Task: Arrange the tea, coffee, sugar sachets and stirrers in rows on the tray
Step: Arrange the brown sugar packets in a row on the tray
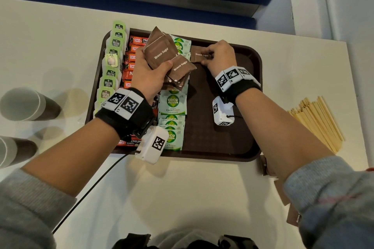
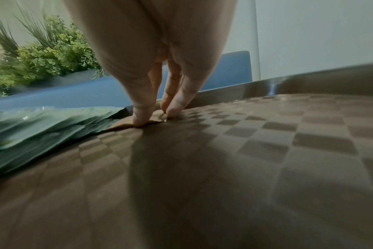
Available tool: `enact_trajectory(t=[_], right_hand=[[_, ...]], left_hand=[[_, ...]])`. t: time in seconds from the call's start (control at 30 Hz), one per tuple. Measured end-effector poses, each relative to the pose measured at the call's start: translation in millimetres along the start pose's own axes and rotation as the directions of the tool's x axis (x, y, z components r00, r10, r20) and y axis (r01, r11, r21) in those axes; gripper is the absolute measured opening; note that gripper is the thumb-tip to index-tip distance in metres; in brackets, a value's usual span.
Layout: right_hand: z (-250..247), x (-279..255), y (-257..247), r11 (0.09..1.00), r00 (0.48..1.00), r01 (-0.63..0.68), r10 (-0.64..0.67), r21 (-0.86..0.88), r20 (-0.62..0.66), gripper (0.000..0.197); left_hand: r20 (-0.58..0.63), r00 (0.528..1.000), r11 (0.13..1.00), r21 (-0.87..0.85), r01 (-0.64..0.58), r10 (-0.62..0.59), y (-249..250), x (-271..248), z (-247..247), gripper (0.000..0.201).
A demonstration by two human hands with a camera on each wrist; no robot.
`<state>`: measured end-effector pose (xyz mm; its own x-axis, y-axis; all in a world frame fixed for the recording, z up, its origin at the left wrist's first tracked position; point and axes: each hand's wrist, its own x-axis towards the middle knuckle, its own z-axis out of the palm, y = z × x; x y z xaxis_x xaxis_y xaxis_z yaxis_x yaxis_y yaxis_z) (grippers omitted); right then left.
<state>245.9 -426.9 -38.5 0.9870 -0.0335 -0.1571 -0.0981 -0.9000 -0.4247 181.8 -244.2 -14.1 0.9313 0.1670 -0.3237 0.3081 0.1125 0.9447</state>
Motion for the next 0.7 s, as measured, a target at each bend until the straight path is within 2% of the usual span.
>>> enact_trajectory(t=[0.33,0.43,0.5,0.6,0.7], right_hand=[[-5,-6,2,0.999,1.000,0.012,-0.012,0.039,-0.004,0.030],[-12,-14,-3,0.991,0.996,0.028,-0.017,0.128,-0.085,0.022],[-19,-23,-10,0.974,0.996,0.035,-0.016,0.223,-0.084,0.023],[-28,-37,-20,0.886,0.993,-0.009,-0.047,0.464,0.109,0.029],[-28,-43,-24,0.823,0.942,-0.041,-0.157,0.567,0.297,0.035]], left_hand=[[0.019,0.999,1.000,-0.008,0.026,-0.026,-5,0,2,0.046],[0.012,1.000,1.000,-0.014,0.028,-0.028,-5,-1,4,0.045],[0.010,0.999,0.999,-0.022,0.032,-0.032,-5,-2,5,0.047],[0.027,0.999,1.000,-0.004,0.022,-0.022,-3,-6,7,0.050],[0.037,0.999,1.000,0.016,-0.001,0.001,0,-9,9,0.051]])
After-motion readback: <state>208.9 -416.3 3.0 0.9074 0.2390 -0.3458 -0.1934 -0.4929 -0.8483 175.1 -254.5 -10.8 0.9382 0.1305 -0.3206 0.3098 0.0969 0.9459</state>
